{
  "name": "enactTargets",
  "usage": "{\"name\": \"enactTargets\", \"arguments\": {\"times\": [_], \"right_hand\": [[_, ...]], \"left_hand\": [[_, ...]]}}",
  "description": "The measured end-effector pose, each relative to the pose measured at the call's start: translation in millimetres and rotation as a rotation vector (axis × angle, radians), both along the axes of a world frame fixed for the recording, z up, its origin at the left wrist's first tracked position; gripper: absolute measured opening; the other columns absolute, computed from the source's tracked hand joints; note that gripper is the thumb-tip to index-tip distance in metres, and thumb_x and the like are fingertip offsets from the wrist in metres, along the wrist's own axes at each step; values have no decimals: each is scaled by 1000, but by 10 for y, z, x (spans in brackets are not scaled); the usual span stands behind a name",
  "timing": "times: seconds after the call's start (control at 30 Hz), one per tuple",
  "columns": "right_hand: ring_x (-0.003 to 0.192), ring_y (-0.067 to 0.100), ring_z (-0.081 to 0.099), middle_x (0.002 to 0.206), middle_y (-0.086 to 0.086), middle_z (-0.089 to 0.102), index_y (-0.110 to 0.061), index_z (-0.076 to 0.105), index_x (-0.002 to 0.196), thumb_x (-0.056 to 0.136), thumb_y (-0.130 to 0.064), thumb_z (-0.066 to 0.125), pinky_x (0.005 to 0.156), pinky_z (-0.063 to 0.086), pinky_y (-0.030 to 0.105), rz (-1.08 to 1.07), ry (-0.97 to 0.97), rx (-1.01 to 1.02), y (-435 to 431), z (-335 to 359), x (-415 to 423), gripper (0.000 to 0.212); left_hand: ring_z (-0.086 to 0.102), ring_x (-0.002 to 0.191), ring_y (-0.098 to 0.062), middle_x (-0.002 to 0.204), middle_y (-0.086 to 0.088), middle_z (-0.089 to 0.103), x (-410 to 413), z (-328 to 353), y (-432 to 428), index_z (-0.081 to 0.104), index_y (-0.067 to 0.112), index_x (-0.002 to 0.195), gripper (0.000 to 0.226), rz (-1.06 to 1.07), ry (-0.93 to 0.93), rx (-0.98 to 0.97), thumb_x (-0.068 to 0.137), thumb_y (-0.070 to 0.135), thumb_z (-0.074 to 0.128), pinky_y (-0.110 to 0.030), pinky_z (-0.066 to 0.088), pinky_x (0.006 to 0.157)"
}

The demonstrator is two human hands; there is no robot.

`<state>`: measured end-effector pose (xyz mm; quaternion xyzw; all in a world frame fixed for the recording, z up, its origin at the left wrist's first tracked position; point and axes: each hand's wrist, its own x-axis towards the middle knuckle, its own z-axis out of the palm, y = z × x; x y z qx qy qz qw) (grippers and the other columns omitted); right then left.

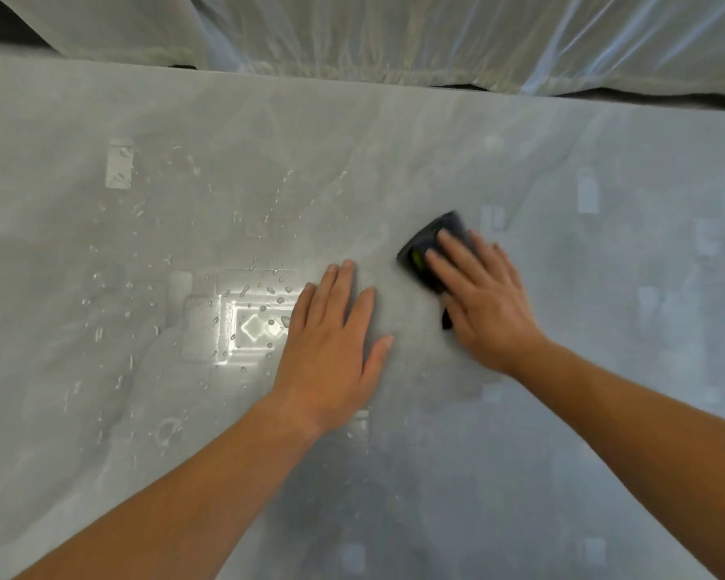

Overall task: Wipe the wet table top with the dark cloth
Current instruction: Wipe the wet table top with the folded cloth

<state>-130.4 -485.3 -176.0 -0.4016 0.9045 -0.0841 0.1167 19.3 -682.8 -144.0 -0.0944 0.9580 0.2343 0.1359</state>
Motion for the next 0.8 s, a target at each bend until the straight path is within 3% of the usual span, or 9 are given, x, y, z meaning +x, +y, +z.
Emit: {"name": "enactTargets", "arguments": {"times": [0.07,0.13,0.27,0.37,0.5,0.6,0.8], "right_hand": [[153,30,9,167,-6,16,-31,29,156,98,-32,36,123,11,53,-278,-55,-9,-172,24,-26,58],[153,32,8,167,-4,15,-28,28,156,98,-30,38,123,8,52,-391,-40,-15,-317,22,230,59],[153,34,8,167,-1,16,-26,29,157,96,-29,42,122,13,56,-34,-18,26,-158,33,961,62],[154,32,7,167,-1,15,-27,26,157,98,-32,36,122,13,55,207,-7,85,51,55,808,61],[154,30,4,168,-6,10,-29,22,158,99,-25,38,125,3,49,-92,-27,55,-42,48,500,61],[154,30,0,168,-5,7,-28,20,159,100,-23,42,124,-4,46,-235,-37,28,-105,40,832,62],[155,29,2,168,-5,9,-30,22,158,101,-31,38,124,8,52,220,-41,82,356,36,1300,60]], "left_hand": [[-4,155,-25,168,-13,5,128,-22,41,33,14,154,69,2,0,-5,101,55,17,-47,2,125],[-1,155,-26,168,-13,8,246,-44,86,34,14,153,67,14,-3,-12,102,54,19,-48,5,125],[8,154,-28,166,-15,17,446,-44,156,40,12,148,63,56,9,-49,101,52,27,-51,11,123],[13,153,-29,164,-15,21,611,-32,204,42,11,146,62,97,1,-77,101,51,29,-52,14,123],[13,154,-31,164,-17,22,877,-69,237,41,10,148,64,95,-29,-127,102,52,25,-51,12,123],[12,153,-32,164,-18,21,983,-97,273,38,9,150,67,103,-27,-150,102,54,28,-51,11,123],[-13,154,-23,169,-8,-7,1076,-134,301,13,17,160,78,109,-97,-158,99,64,18,-48,0,125]]}}
